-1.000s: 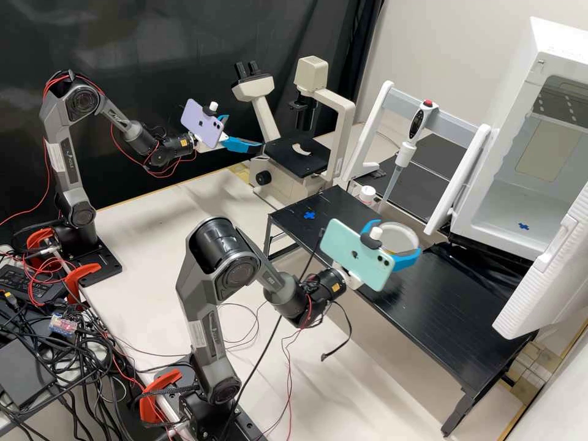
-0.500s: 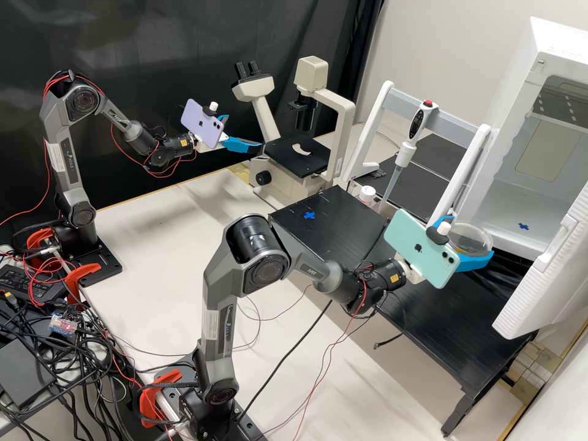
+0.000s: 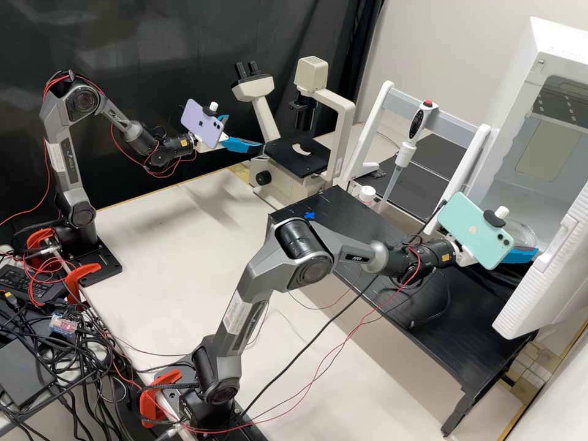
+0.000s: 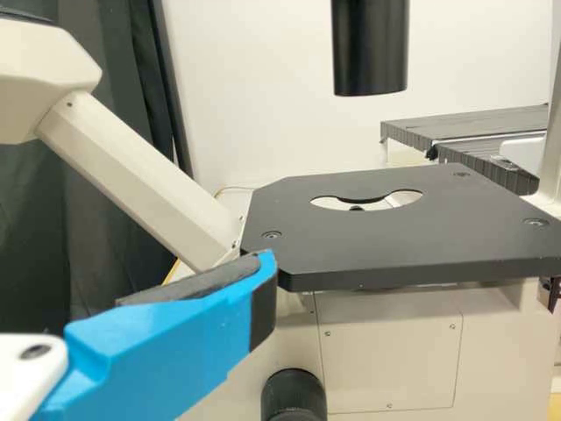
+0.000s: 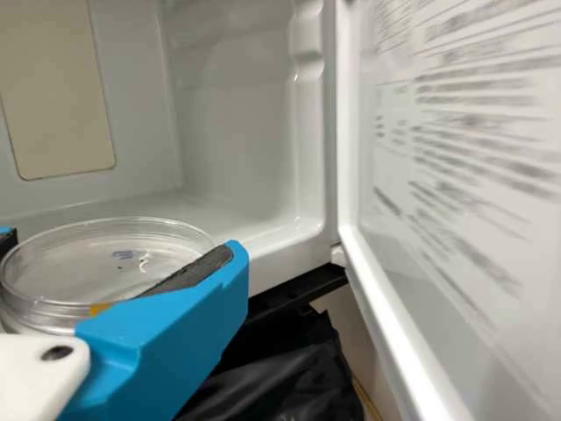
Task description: Move the petri dish to the incubator
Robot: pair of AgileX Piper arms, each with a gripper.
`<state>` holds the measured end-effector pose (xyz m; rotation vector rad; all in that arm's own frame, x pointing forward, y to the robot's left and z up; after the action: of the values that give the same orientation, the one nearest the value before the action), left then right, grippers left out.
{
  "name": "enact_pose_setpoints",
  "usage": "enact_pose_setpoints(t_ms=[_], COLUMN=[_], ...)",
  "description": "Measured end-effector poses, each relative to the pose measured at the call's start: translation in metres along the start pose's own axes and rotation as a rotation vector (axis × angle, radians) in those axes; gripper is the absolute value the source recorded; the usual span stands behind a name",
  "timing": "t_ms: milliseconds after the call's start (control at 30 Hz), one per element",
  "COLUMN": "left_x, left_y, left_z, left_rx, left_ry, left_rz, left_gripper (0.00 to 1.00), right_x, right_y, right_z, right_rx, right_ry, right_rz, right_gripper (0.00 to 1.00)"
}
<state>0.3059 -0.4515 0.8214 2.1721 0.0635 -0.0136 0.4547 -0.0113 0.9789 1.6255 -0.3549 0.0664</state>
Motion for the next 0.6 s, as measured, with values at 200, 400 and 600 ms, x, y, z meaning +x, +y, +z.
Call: enact_pose_setpoints(t_ms=[200, 400, 600], left_x=[0.0, 0.0, 0.0], left_y=[0.0, 0.0, 0.0], left_z=[0.0, 0.0, 0.0], left_rx=[0.0, 0.0, 0.0], left_ry=[0.0, 0.0, 0.0], left_rz=[0.0, 0.0, 0.0], left_gripper=[1.0, 1.0, 1.0], right_x=[0.035, 0.062, 0.081], right_y=[-0.009, -0.021, -0.029], right_z=[-0.007, -0.014, -0.011], right_rx=[0.009, -0.029, -0.056], right_ry=[-0.006, -0.03, -0.058], right_rz=[-0.033, -0.064, -0.045], right_gripper=[0.0, 0.0, 0.0])
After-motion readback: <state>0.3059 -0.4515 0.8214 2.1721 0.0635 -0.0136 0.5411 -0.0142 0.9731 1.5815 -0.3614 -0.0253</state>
